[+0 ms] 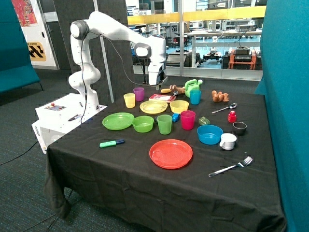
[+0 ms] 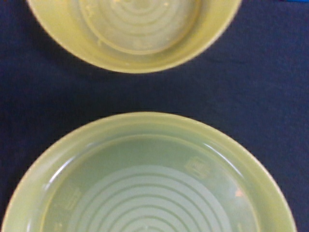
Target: Place the bowls on the appropriate plate
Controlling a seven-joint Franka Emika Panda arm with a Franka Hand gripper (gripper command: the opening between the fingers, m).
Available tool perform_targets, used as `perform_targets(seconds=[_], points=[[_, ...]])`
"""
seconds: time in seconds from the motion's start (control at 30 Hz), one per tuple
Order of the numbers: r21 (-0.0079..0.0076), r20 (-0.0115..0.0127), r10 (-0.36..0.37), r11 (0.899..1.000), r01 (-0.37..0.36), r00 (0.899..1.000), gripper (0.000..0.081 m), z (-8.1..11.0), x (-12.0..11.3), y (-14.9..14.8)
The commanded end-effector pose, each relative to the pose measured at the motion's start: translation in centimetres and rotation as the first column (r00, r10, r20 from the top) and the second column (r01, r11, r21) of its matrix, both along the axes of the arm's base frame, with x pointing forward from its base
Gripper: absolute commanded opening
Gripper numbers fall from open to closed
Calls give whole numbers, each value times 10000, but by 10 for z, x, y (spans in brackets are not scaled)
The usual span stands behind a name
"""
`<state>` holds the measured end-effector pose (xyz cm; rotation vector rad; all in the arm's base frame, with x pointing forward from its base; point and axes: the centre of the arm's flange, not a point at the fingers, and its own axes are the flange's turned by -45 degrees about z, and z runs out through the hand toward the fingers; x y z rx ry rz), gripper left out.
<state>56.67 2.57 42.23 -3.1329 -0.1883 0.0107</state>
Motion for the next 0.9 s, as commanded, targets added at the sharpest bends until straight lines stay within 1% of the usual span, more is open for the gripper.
perform_targets(seconds=[0.0, 0.17, 0.37, 0.63, 0.73, 0.87], points=[[-26, 70, 744, 9972, -744, 9972, 218, -14, 6, 30], [-26, 70, 1059, 9944, -1059, 9943, 244, -19, 12, 49], [-26, 70, 1348, 9909, -1348, 9909, 270, -24, 23, 63], [-26, 70, 1656, 9862, -1656, 9862, 299, -31, 39, 75], [-26, 70, 1749, 9846, -1749, 9846, 327, -35, 45, 79], [-26, 70, 1799, 9837, -1799, 9837, 349, -39, 48, 81]])
